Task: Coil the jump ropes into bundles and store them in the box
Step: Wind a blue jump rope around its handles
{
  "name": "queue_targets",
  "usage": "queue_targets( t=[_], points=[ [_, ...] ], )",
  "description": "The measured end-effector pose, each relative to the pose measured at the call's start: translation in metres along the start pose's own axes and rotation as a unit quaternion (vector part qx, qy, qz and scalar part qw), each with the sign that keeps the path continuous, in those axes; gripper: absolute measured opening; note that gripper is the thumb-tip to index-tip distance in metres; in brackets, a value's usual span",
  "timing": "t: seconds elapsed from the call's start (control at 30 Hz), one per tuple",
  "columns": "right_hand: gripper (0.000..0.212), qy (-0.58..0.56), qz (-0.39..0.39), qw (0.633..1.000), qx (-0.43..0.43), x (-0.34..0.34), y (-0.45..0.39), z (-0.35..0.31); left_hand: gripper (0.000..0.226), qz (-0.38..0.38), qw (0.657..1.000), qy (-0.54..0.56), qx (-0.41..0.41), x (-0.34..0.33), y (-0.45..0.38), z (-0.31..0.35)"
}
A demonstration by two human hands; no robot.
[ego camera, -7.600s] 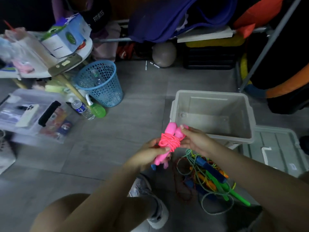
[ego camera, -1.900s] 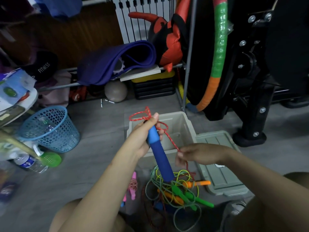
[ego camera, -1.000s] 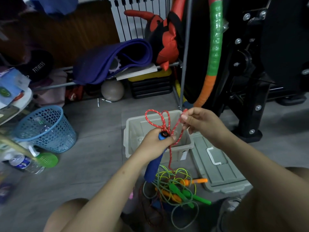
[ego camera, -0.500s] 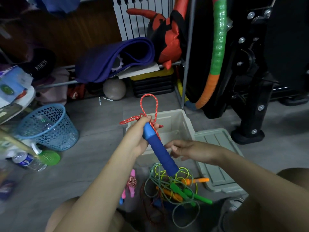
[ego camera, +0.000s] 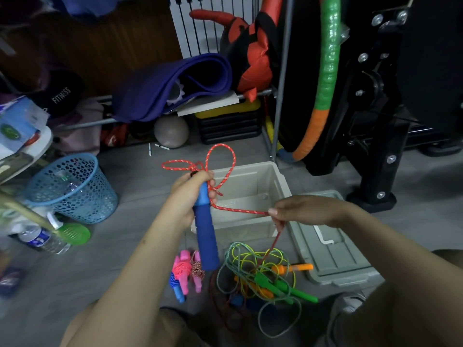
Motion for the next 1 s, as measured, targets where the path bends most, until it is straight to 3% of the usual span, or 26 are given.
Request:
queue_targets(
  t=[0.07, 0.13, 0.17, 0.23, 0.3, 0.37, 0.43, 0.53, 0.63, 0.73, 0.87, 0.93, 1.0],
  points=[
    [0.028, 0.125, -0.038, 0.991, -0.041, 0.009, 0.004, 0.013, 0.012, 0.060, 0.995, -0.068, -0.033, 0.016, -0.003, 0.006],
    [0.022, 0.176, -0.042, 0.981, -0.072, 0.019, 0.009, 0.019, 0.013, 0.118, 0.977, -0.161, -0.076, 0.027, -0.003, 0.014],
    [0.021, 0.146, -0.020, 0.986, -0.073, 0.023, 0.011, 0.018, 0.013, 0.131, 0.967, -0.198, -0.091, 0.028, -0.002, 0.016],
    [0.021, -0.017, 0.062, 0.998, -0.018, 0.030, 0.011, 0.006, 0.013, 0.124, 0.953, -0.256, -0.102, 0.022, 0.001, 0.015],
    [0.020, -0.201, 0.143, 0.966, 0.074, 0.040, 0.012, -0.016, 0.018, 0.068, 0.957, -0.267, -0.092, 0.005, 0.003, 0.005],
    [0.021, -0.302, 0.190, 0.923, 0.142, 0.047, 0.011, -0.032, 0.043, -0.018, 0.965, -0.253, -0.067, -0.018, 0.007, -0.010],
    [0.020, -0.345, 0.210, 0.897, 0.181, 0.049, 0.008, -0.043, 0.055, -0.079, 0.967, -0.241, -0.030, -0.039, 0.010, -0.027],
    [0.019, -0.385, 0.210, 0.873, 0.216, 0.043, 0.003, -0.053, 0.028, -0.122, 0.954, -0.268, -0.059, -0.067, 0.017, -0.042],
    [0.020, -0.372, 0.243, 0.866, 0.231, 0.047, 0.004, -0.056, 0.015, -0.108, 0.939, -0.310, -0.105, -0.075, 0.022, -0.042],
    [0.013, -0.282, 0.333, 0.878, 0.196, 0.060, 0.009, -0.043, 0.019, -0.063, 0.947, -0.298, -0.100, -0.065, 0.017, -0.036],
    [0.015, -0.110, 0.407, 0.904, 0.067, 0.061, 0.010, -0.010, 0.013, -0.051, 0.982, -0.177, -0.042, -0.051, 0.008, -0.033],
    [0.040, -0.155, 0.374, 0.914, -0.002, 0.047, 0.005, 0.008, 0.014, -0.047, 0.993, -0.104, -0.004, -0.044, 0.004, -0.032],
    [0.082, -0.243, 0.275, 0.929, -0.049, 0.020, -0.005, 0.020, 0.013, -0.062, 0.997, -0.052, 0.018, -0.043, 0.003, -0.029]
  ],
)
Point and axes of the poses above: each hand's wrist, its own y-axis away from the middle knuckle, its own x-axis out of the back of the hand, z = x × y, the point moved 8 cm from there along -y, towards the middle knuckle, and after that the axes turned 8 degrees about x, right-handed, at the moved point
